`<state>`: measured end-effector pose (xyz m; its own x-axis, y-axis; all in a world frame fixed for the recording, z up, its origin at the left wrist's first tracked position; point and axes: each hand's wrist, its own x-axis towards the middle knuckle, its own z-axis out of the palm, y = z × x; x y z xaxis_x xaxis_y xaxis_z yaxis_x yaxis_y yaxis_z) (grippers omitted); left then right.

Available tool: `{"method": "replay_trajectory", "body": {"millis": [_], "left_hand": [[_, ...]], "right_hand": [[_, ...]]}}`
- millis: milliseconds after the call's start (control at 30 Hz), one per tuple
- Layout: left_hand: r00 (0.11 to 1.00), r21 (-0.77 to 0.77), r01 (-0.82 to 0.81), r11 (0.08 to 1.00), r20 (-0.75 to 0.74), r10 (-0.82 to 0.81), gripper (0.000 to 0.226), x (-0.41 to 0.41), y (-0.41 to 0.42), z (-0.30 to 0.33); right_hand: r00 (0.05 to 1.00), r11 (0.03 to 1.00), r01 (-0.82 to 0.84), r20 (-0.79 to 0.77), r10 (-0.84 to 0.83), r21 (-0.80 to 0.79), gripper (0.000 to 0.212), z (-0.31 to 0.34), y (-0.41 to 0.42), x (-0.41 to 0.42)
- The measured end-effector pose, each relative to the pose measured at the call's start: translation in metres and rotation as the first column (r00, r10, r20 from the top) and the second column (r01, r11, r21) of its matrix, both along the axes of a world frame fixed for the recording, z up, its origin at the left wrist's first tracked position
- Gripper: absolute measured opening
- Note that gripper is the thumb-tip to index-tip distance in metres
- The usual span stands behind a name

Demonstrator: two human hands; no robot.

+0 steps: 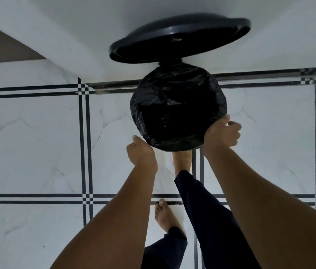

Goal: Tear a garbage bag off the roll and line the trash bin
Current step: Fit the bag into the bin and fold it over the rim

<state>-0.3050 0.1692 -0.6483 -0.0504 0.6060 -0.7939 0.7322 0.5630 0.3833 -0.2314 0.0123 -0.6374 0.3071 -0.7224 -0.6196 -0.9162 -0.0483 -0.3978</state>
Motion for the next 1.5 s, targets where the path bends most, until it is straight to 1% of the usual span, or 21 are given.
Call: {"method": "replay_trajectory", "body": {"millis": [67,100,133,167,200,233,267,333,400,533,600,633,700,767,800,867,933,1033,1167,1267,1500], "left_hand": [[0.985,0.156,0.169,0.973,0.009,-0.172,0.042,0.003,0.002,0.016],[0.964,0.22,0.253,0.942,0.02,-0.264,0.038,0.006,0.001,0.029],[0.93,0.283,0.341,0.896,0.037,-0.366,0.033,0.008,0.001,0.041],[0.873,0.348,0.437,0.829,0.06,-0.485,0.029,0.012,-0.001,0.054],[0.793,0.42,0.522,0.742,0.082,-0.604,0.026,0.015,-0.003,0.062],[0.705,0.492,0.577,0.652,0.103,-0.701,0.026,0.018,-0.004,0.074],[0.623,0.555,0.609,0.567,0.108,-0.775,0.029,0.019,-0.004,0.092],[0.502,0.626,0.649,0.432,0.075,-0.862,0.035,0.027,-0.005,0.109],[0.438,0.685,0.639,0.35,0.05,-0.898,0.033,0.032,-0.004,0.14],[0.379,0.856,0.498,0.142,-0.067,-0.923,0.026,0.048,0.001,0.196],[0.376,0.902,0.425,0.078,-0.097,-0.922,0.025,0.059,0.006,0.215],[0.369,0.908,0.416,0.052,-0.116,-0.922,0.025,0.066,0.009,0.219],[0.318,0.892,0.452,-0.037,-0.199,-0.927,0.035,0.079,0.012,0.223],[0.222,0.828,0.542,-0.141,-0.303,-0.927,0.048,0.093,0.016,0.221],[0.167,0.786,0.59,-0.185,-0.343,-0.924,0.051,0.099,0.017,0.219],[0.059,0.696,0.67,-0.258,-0.397,-0.916,0.052,0.105,0.021,0.213],[-0.018,0.636,0.714,-0.291,-0.4,-0.916,0.053,0.105,0.027,0.205],[-0.083,0.592,0.726,-0.349,-0.428,-0.9,0.068,0.095,0.032,0.193],[-0.16,0.533,0.757,-0.377,-0.408,-0.899,0.056,0.068,0.028,0.171],[-0.245,0.464,0.769,-0.439,-0.421,-0.873,0.057,0.052,0.025,0.137],[-0.336,0.34,0.767,-0.543,-0.509,-0.793,0.059,0.031,0.02,0.053]], "right_hand": [[0.957,0.957,-0.253,0.107,0.269,-0.14,0.045,0.018,0.003,0.0],[0.89,0.897,-0.383,0.173,0.423,-0.22,0.043,0.028,0.005,-0.002],[0.776,0.796,-0.524,0.216,0.593,-0.303,0.043,0.036,0.008,-0.006],[0.634,0.667,-0.652,0.223,0.74,-0.359,0.046,0.046,0.011,-0.01],[0.497,0.537,-0.747,0.207,0.842,-0.391,0.051,0.052,0.016,-0.012],[0.391,0.433,-0.807,0.187,0.901,-0.402,0.054,0.061,0.019,-0.016],[0.31,0.357,-0.834,0.179,0.934,-0.421,0.056,0.079,0.021,-0.018],[0.236,0.293,-0.847,0.181,0.955,-0.443,0.054,0.099,0.027,-0.013],[0.18,0.265,-0.817,0.209,0.961,-0.513,0.052,0.131,0.028,-0.009],[0.097,0.264,-0.672,0.271,0.958,-0.692,0.041,0.177,0.026,0.006],[0.068,0.255,-0.578,0.266,0.962,-0.775,0.04,0.199,0.027,0.017],[0.057,0.231,-0.579,0.244,0.968,-0.782,0.042,0.205,0.028,0.025],[0.011,0.101,-0.648,0.124,0.992,-0.755,0.05,0.213,0.031,0.041],[-0.054,-0.045,-0.72,-0.009,0.999,-0.692,0.058,0.213,0.033,0.053],[-0.078,-0.093,-0.753,-0.051,0.996,-0.651,0.062,0.211,0.033,0.058],[-0.094,-0.131,-0.781,-0.093,0.991,-0.611,0.062,0.203,0.031,0.06],[-0.079,-0.122,-0.779,-0.097,0.992,-0.615,0.057,0.194,0.027,0.059],[-0.078,-0.095,-0.796,-0.054,0.995,-0.597,0.057,0.184,0.023,0.046],[-0.076,-0.091,-0.819,-0.049,0.996,-0.566,0.056,0.16,0.016,0.019],[-0.087,-0.121,-0.86,-0.091,0.992,-0.496,0.055,0.126,0.016,0.004],[-0.095,-0.16,-0.89,-0.171,0.981,-0.427,0.05,0.042,0.009,-0.03]]}}
